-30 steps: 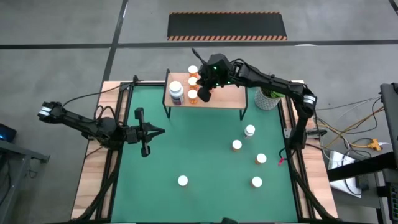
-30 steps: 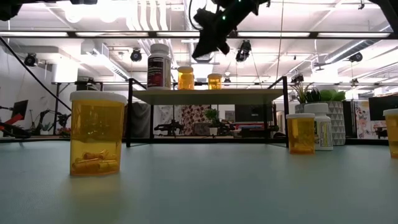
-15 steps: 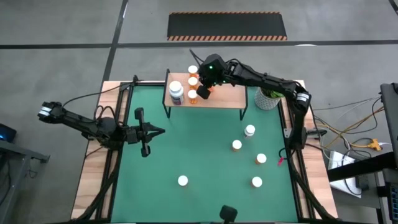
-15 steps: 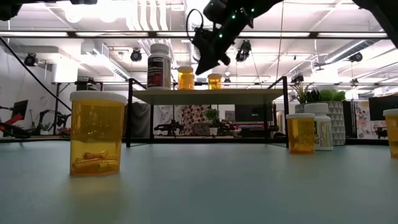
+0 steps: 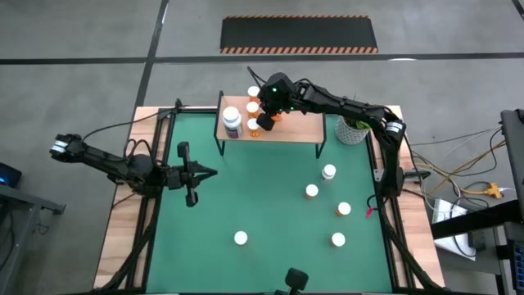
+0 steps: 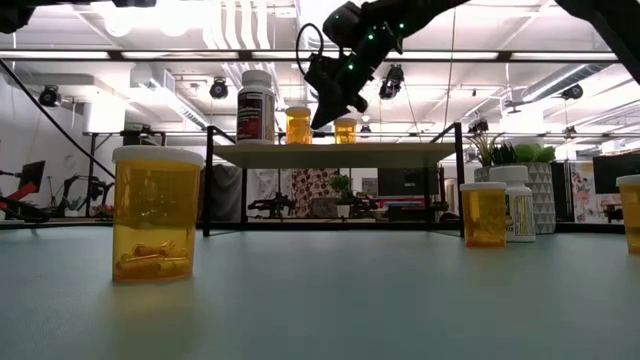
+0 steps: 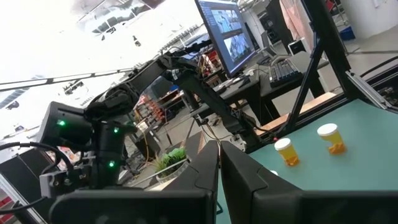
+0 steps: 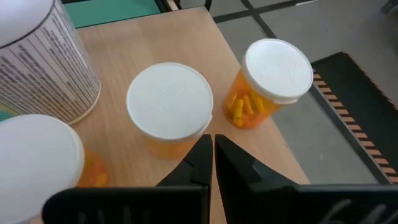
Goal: Pick and place medicine bottles onto shelf by color
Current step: Adjust the orange pill bottle on the shelf
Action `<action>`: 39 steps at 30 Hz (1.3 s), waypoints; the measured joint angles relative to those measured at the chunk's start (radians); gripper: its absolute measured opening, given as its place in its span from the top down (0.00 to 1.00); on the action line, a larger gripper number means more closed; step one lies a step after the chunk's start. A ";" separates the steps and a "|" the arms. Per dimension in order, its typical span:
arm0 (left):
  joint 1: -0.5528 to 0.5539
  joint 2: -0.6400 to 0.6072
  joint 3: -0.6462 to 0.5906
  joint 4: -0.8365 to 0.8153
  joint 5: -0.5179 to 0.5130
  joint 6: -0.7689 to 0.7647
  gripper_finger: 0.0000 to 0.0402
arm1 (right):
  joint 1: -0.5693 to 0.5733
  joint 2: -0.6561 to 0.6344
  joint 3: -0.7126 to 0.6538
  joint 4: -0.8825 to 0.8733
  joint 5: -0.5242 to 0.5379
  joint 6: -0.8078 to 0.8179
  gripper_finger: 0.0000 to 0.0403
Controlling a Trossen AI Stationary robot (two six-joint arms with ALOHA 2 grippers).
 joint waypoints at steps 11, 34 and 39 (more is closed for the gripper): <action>0.000 -0.001 0.000 0.000 0.000 0.002 1.00 | 0.008 -0.056 0.000 0.000 0.000 -0.001 0.98; 0.000 0.001 0.000 0.002 0.000 0.026 1.00 | 0.013 0.022 0.000 0.177 -0.091 -0.015 0.98; 0.000 0.001 0.000 0.002 0.000 0.026 1.00 | 0.013 0.029 0.000 0.173 -0.089 -0.018 0.98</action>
